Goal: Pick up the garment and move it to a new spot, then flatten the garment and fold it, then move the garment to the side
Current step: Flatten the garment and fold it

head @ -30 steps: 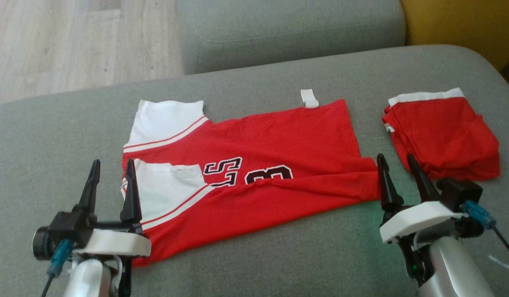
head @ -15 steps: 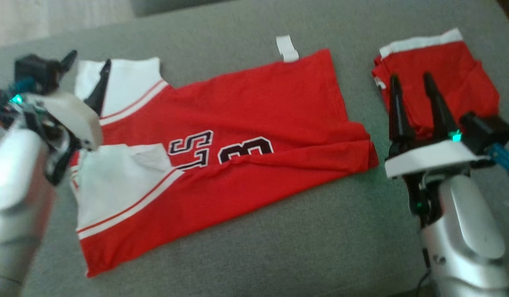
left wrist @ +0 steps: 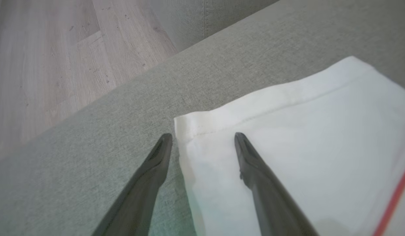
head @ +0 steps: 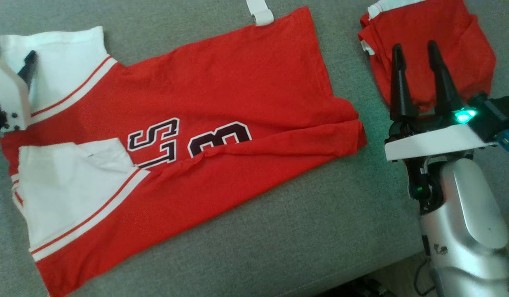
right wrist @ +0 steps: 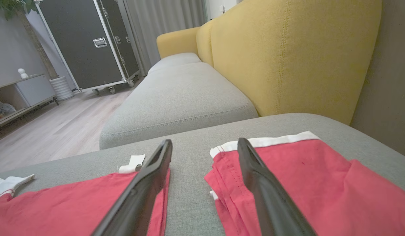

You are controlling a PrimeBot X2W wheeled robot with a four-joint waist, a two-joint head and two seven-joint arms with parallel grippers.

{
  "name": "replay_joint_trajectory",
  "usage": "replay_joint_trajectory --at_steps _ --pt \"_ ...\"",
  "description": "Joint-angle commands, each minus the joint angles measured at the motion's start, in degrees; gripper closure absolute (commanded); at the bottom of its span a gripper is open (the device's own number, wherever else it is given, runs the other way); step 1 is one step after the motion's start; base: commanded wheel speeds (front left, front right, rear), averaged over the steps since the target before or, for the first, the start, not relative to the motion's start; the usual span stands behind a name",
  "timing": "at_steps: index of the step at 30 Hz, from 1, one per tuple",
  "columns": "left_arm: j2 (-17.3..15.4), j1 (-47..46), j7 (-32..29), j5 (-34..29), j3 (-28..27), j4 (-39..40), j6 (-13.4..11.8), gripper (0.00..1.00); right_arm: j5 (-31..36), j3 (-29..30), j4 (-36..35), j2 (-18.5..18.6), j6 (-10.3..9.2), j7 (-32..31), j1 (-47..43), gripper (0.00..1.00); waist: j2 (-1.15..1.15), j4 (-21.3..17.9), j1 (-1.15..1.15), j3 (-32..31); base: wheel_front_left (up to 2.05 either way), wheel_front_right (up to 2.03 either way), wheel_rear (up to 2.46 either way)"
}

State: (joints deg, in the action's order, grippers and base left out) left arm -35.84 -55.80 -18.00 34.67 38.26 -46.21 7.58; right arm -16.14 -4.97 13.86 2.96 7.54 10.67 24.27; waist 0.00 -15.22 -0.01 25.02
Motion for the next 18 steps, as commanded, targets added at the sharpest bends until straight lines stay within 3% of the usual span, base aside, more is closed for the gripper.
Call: replay_joint_trajectory --at_steps 1,12,13,14,18 --pt "-3.9 -3.2 -0.3 0.7 -1.2 -0.3 -0.1 0.0 -0.4 -1.0 -2.3 -0.1 -0.05 0.6 1.2 0.0 0.0 -0.7 0.01 0.9 0.0 0.0 0.0" --pt "-3.1 -5.7 -3.5 8.2 1.5 -6.2 -0.1 0.0 0.8 0.6 -4.0 -0.1 -0.05 0.0 0.9 0.0 0.0 -0.7 0.01 2.7 0.0 0.0 0.0" --pt "-2.9 -5.7 -4.0 9.0 1.9 -6.2 -0.1 0.53 0.9 0.8 -4.2 -0.1 -0.05 -0.1 0.9 0.0 0.0 -0.4 0.01 2.6 0.0 0.0 0.0" --pt "-2.6 -5.7 -4.2 9.6 2.3 -6.0 -0.1 0.99 1.2 1.0 -4.3 -0.1 -0.05 -0.3 0.9 0.0 0.0 -0.2 0.01 2.5 0.0 0.0 0.0" --pt "-1.6 -5.7 -1.8 11.3 4.3 -4.4 -0.1 1.0 3.5 1.6 -4.7 -0.1 -0.05 -1.6 1.4 0.0 0.0 1.6 0.01 1.3 0.0 0.0 0.0"
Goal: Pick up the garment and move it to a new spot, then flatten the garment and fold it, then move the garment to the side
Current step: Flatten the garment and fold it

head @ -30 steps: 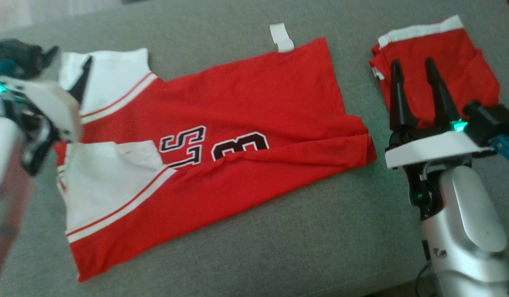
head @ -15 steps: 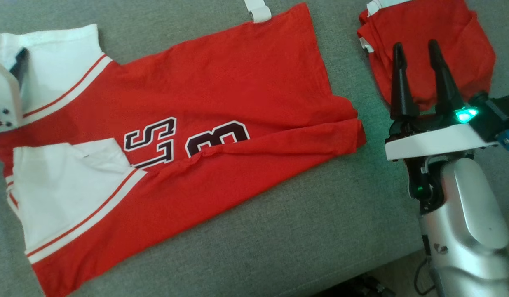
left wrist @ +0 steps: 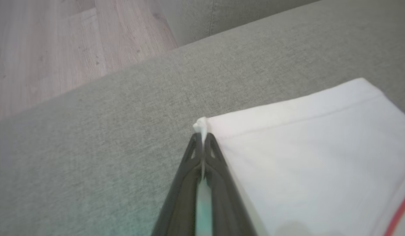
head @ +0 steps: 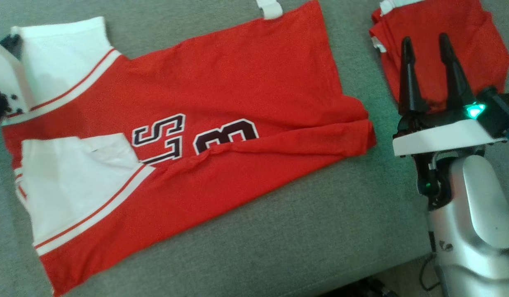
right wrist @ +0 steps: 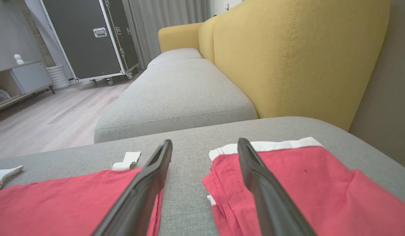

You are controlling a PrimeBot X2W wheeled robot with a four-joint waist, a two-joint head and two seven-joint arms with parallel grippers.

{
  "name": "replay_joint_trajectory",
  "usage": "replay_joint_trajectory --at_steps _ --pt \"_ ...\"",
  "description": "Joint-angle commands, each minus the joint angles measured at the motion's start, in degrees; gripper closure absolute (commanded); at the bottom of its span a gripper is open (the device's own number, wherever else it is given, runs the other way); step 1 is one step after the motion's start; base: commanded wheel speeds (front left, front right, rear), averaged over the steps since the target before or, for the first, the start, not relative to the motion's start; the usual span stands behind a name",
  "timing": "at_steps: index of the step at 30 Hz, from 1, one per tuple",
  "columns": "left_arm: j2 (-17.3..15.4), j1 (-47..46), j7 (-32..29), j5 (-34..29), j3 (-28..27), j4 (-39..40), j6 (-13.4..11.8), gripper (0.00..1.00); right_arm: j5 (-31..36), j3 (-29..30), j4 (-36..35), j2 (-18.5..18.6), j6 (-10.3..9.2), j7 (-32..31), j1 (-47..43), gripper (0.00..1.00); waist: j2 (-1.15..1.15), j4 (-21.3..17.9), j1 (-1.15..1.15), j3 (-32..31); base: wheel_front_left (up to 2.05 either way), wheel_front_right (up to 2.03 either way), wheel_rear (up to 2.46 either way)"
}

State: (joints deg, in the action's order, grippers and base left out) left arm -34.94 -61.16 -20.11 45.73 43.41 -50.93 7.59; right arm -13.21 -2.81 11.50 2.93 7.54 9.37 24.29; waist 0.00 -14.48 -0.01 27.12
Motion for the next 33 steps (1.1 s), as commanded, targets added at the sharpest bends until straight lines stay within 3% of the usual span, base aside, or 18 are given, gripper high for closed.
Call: replay_joint_trajectory --at_steps 1,7,14,25,33 --pt "-2.3 -0.5 1.8 0.4 -0.5 0.8 -0.1 1.0 1.3 -0.4 -2.4 0.0 -0.05 -0.9 1.7 0.0 0.0 1.5 0.01 -1.3 0.0 0.0 0.0" --pt "0.5 -1.5 13.1 -0.4 1.6 4.4 -0.1 1.0 6.6 -0.9 -1.6 0.2 -0.05 -8.3 4.7 0.0 0.0 6.7 0.01 -4.7 0.0 0.0 0.0" --pt "3.9 -0.4 21.6 -2.1 5.4 10.2 -0.1 1.0 5.5 -2.5 6.8 5.5 -0.05 -19.7 10.5 0.0 0.0 15.0 0.01 -7.6 0.0 0.0 0.0" --pt "6.2 2.8 24.8 -3.3 8.9 20.8 -0.3 1.0 4.6 -2.6 26.9 13.6 -0.05 -27.1 20.8 0.0 0.0 23.5 0.01 -7.0 0.0 0.0 0.0" --pt "6.2 4.1 23.9 -3.4 10.0 27.0 -1.3 1.0 7.3 -4.3 39.0 16.6 -0.05 -28.1 25.2 0.0 0.0 25.9 0.01 -6.1 0.0 0.0 0.0"
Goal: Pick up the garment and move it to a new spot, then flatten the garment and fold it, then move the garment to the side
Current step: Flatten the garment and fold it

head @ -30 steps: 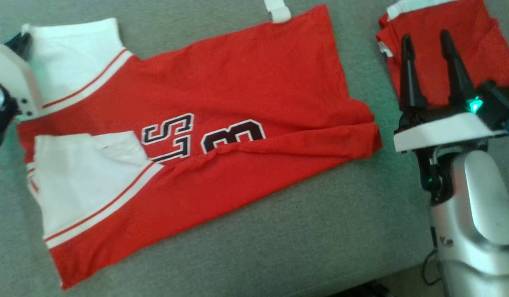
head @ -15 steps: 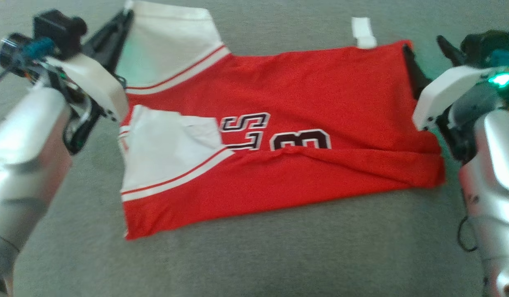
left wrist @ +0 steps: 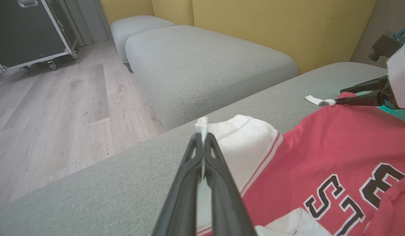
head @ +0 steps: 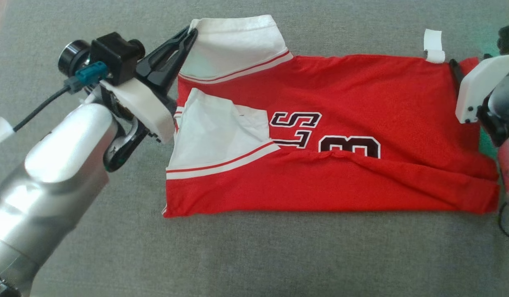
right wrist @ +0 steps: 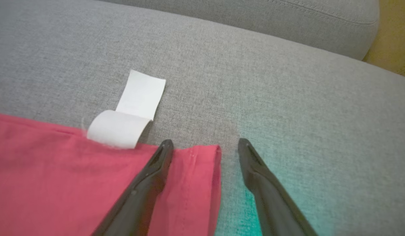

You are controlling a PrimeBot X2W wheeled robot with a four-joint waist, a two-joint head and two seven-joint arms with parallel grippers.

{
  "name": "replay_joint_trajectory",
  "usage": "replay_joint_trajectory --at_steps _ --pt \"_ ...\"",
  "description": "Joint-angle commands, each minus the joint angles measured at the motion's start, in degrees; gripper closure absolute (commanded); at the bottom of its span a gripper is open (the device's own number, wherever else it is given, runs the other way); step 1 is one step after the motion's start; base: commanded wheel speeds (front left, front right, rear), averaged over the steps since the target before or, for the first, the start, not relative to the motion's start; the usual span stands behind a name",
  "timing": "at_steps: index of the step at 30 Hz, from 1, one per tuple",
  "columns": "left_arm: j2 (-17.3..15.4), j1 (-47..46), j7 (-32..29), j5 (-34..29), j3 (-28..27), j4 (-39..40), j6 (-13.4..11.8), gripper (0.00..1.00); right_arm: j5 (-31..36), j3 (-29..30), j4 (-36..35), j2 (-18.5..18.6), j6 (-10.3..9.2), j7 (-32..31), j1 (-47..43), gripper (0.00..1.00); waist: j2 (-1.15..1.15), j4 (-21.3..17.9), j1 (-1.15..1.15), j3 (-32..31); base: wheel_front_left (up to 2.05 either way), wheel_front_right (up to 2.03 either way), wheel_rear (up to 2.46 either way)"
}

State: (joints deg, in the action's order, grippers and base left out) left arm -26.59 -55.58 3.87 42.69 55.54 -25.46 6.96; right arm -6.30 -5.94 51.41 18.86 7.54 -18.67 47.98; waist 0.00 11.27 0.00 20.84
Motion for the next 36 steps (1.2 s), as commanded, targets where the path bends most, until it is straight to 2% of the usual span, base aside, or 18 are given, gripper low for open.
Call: replay_joint_trajectory --at_steps 1,3,4,5,6,8,12,17,23,25,32,36 --pt "-2.2 -1.4 -0.2 -0.3 -2.2 2.0 -0.8 1.0 0.5 -1.6 0.1 0.8 -0.05 -0.1 1.9 0.0 0.0 0.2 0.0 0.2 0.0 0.0 0.0" --pt "-2.5 -1.5 -0.3 -0.3 -2.3 2.5 -1.1 1.0 0.6 -2.5 2.0 0.8 -0.05 -0.1 2.7 0.0 0.0 0.2 0.0 0.4 0.0 0.0 0.0" --pt "-2.6 -1.5 -0.3 -0.3 -2.3 2.6 -1.3 1.0 0.6 -3.3 2.8 0.8 -0.05 -0.3 2.9 0.09 0.0 0.1 0.0 0.5 0.0 0.0 0.0" --pt "-2.7 -1.5 -0.3 -0.3 -2.3 2.7 -1.4 1.0 0.6 -4.1 3.6 0.7 -0.05 -0.4 3.2 0.68 0.0 0.0 0.0 0.5 0.0 0.0 0.0" --pt "-2.9 -1.5 -0.3 -0.2 -2.4 2.6 -1.5 1.0 0.4 -4.9 4.3 0.5 -0.05 -0.5 3.4 1.0 0.0 -0.1 0.0 0.6 0.0 0.0 0.0" --pt "-3.2 -1.6 -0.4 0.0 -2.8 2.3 -2.0 1.0 -0.2 -6.0 5.2 0.3 -0.05 -0.2 4.1 1.0 0.0 -0.5 0.0 0.7 0.0 0.0 0.0" --pt "-4.3 -2.5 0.1 0.3 -4.2 -0.5 -3.5 1.0 -3.4 -6.0 5.4 -0.9 -0.05 4.2 7.2 1.0 0.0 -2.1 0.0 0.9 0.0 0.0 0.0" --pt "-4.6 -5.4 1.6 -0.3 -5.3 -5.7 -3.8 1.0 -7.1 -5.0 4.9 -2.3 -0.05 9.6 11.3 1.0 0.0 -4.0 0.0 1.4 0.0 0.0 0.0" --pt "-3.4 -10.2 5.2 -2.0 -5.9 -12.2 -3.3 1.0 -9.7 -4.3 4.9 -3.7 -0.05 14.8 15.4 1.0 0.0 -5.8 0.0 2.1 0.0 0.0 0.0" --pt "-2.1 -13.2 7.8 -3.5 -5.9 -16.2 -3.1 1.0 -10.5 -4.0 5.3 -4.5 -0.05 18.1 17.3 1.0 0.0 -6.4 0.0 2.5 0.0 0.0 0.0" --pt "0.7 -15.9 10.7 -5.7 -6.3 -21.8 -2.6 1.0 -12.1 -5.0 7.8 -5.4 -0.05 21.4 18.5 1.0 0.0 -6.6 0.0 2.1 0.0 0.0 0.0" --pt "1.8 -14.3 11.0 -5.5 -6.4 -23.2 -1.1 1.0 -14.1 -5.8 9.6 -4.7 -0.05 22.1 17.5 1.0 0.0 -6.0 0.0 0.9 0.0 0.0 0.0"
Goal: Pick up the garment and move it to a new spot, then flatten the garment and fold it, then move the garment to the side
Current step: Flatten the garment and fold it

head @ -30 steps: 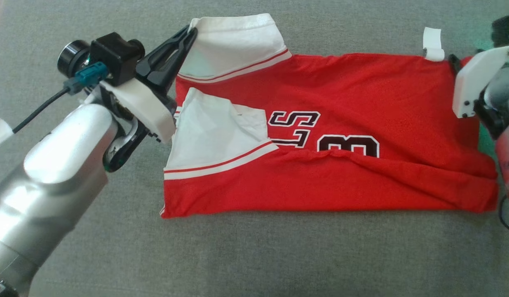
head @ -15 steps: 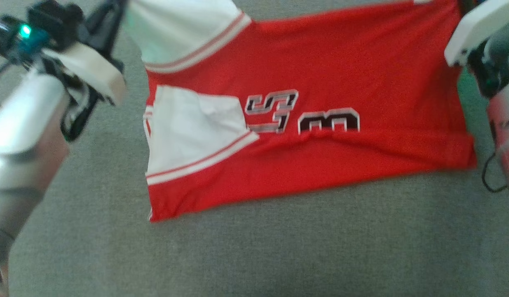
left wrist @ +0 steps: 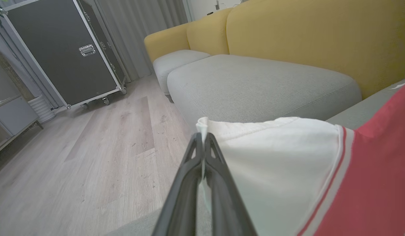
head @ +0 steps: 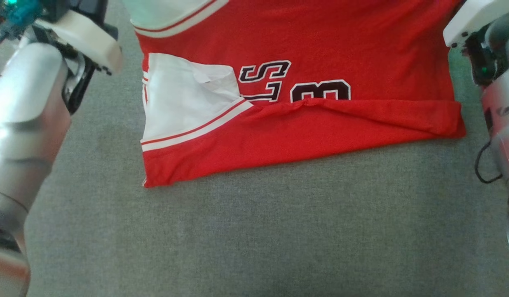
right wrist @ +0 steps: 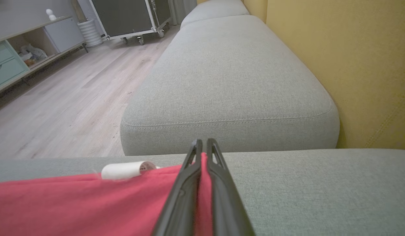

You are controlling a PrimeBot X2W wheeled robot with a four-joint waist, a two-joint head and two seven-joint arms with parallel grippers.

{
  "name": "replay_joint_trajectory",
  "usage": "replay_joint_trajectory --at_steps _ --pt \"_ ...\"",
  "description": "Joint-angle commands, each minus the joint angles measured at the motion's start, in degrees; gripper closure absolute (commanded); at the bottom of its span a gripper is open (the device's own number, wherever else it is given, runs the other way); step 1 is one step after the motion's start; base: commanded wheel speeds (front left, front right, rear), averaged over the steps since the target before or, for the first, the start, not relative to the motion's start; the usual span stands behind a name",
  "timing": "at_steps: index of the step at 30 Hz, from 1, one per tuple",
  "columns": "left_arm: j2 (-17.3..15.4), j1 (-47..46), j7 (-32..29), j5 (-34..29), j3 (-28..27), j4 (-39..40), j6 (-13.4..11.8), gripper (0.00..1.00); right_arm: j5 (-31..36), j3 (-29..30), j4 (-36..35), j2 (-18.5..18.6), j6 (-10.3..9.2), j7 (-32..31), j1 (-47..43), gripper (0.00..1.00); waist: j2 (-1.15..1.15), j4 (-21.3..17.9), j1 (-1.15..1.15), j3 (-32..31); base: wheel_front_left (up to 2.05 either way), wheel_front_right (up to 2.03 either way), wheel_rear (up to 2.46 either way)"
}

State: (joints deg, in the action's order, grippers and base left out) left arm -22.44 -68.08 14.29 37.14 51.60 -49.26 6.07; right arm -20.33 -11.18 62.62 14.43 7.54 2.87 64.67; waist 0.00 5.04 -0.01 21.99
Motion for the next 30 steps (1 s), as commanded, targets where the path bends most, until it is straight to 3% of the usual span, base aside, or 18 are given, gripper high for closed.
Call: replay_joint_trajectory --at_steps 1,5,9,22,30 --pt "-2.3 -1.2 0.7 0.2 -2.6 0.6 0.1 1.0 -0.8 -0.8 -1.4 -0.1 -0.05 0.6 0.3 1.0 0.0 0.4 0.01 -0.7 0.0 0.0 0.0" --pt "-2.7 2.6 0.7 3.0 -3.0 1.3 1.1 1.0 -3.9 -3.2 -1.4 0.5 -0.05 -0.6 -2.8 1.0 0.0 0.8 0.01 -2.9 0.0 0.0 0.0" --pt "-4.4 7.8 -1.4 6.6 0.0 4.8 1.4 1.0 -7.8 -6.7 -3.0 1.9 -0.05 -3.0 -7.2 1.0 0.0 0.8 0.01 -5.5 0.0 0.0 0.0" --pt "-16.7 22.4 -14.4 17.9 10.6 27.3 1.4 1.0 -17.8 -18.8 -12.1 11.3 -0.05 -14.7 -19.0 1.0 0.0 0.3 0.01 -11.7 0.0 0.0 0.0" --pt "-20.4 24.9 -18.9 20.5 11.5 34.0 0.6 1.0 -20.6 -24.8 -15.7 14.8 -0.05 -20.5 -22.0 1.0 0.0 -0.3 0.01 -13.2 0.0 0.0 0.0"
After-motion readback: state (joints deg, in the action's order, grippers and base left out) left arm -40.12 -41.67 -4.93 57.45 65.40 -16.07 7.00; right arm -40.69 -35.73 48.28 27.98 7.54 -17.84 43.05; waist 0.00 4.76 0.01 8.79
